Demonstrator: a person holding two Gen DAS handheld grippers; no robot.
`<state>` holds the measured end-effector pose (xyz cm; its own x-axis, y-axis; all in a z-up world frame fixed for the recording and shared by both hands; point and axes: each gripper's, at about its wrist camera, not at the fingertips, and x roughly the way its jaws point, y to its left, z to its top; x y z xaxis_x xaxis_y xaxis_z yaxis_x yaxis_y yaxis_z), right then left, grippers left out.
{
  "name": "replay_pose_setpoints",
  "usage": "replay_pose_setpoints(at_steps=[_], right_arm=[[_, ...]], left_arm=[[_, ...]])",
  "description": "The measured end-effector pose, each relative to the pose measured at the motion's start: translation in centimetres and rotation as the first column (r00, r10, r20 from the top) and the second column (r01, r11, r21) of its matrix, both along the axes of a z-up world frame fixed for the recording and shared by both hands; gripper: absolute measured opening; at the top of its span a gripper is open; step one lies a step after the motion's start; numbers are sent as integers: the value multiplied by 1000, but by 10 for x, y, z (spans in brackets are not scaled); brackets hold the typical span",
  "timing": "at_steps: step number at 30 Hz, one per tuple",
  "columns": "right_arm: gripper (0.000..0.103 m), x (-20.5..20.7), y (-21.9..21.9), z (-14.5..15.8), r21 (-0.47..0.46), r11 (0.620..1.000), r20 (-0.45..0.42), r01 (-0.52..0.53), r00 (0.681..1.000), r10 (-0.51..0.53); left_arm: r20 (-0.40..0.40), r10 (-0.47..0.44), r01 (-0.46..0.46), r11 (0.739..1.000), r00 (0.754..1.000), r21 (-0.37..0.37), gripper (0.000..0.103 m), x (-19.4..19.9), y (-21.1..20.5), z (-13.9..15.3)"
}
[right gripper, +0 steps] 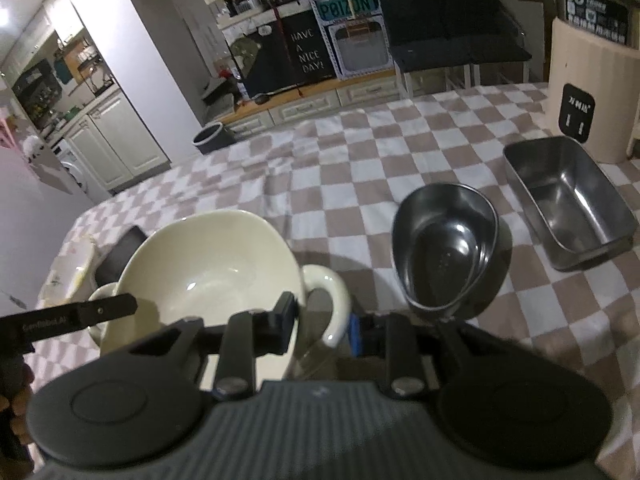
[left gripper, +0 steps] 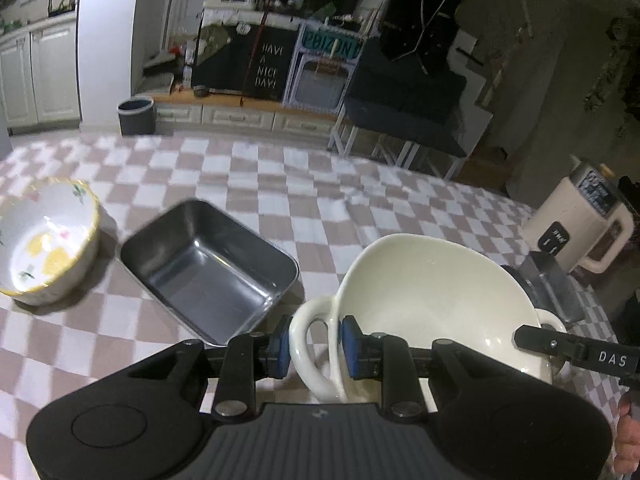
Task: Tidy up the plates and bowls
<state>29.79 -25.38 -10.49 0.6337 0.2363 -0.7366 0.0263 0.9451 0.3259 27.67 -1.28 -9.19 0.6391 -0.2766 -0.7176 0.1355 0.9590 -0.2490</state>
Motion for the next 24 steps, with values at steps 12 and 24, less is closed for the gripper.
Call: replay_pose_setpoints(at_steps=[12, 24], right_arm=[[27, -54, 8, 58, 57, 997, 100, -61, 993, 55], [27, -95, 35, 63, 69, 987, 92, -143, 986, 137]], left_arm=[[50, 45, -44, 998, 998, -36, 26, -64, 29, 56], [35, 65, -62, 995, 997, -79, 25, -125, 71, 64]])
